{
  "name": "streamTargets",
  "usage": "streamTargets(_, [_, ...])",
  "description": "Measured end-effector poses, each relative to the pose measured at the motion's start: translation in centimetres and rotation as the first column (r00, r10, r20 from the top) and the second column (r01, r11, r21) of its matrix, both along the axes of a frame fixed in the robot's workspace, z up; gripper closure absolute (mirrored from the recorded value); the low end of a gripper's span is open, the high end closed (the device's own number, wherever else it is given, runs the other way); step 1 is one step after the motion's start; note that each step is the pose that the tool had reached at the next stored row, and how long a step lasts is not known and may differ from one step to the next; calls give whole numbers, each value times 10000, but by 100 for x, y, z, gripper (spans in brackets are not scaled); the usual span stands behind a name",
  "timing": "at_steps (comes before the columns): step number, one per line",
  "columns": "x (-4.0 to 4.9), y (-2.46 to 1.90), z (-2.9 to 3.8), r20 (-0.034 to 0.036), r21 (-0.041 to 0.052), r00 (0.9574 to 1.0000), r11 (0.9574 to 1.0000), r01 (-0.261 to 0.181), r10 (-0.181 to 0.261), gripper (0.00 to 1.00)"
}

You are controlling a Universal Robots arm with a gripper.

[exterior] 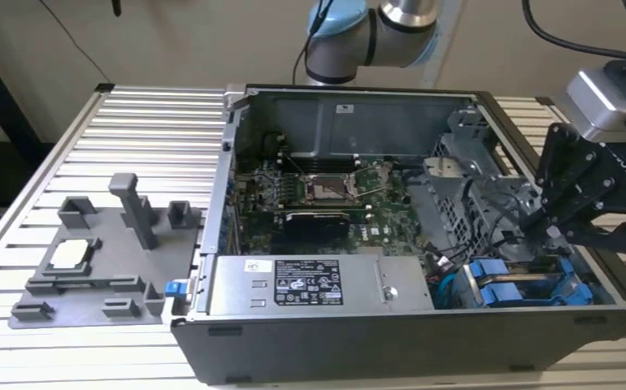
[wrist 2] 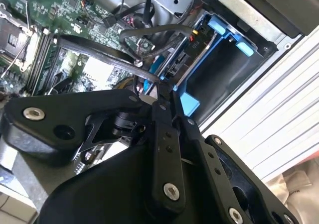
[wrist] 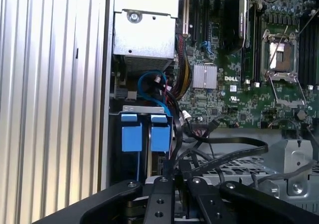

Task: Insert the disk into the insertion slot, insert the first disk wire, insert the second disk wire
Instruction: 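Insert the second disk wire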

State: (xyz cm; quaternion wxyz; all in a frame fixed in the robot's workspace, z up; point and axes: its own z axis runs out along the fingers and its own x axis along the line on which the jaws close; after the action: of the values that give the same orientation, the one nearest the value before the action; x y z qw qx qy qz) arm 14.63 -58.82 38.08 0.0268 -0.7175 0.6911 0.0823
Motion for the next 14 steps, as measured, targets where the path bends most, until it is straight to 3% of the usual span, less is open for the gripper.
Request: streamTargets(14, [40,0,-133,30,2,10000,10000,1,-1,84])
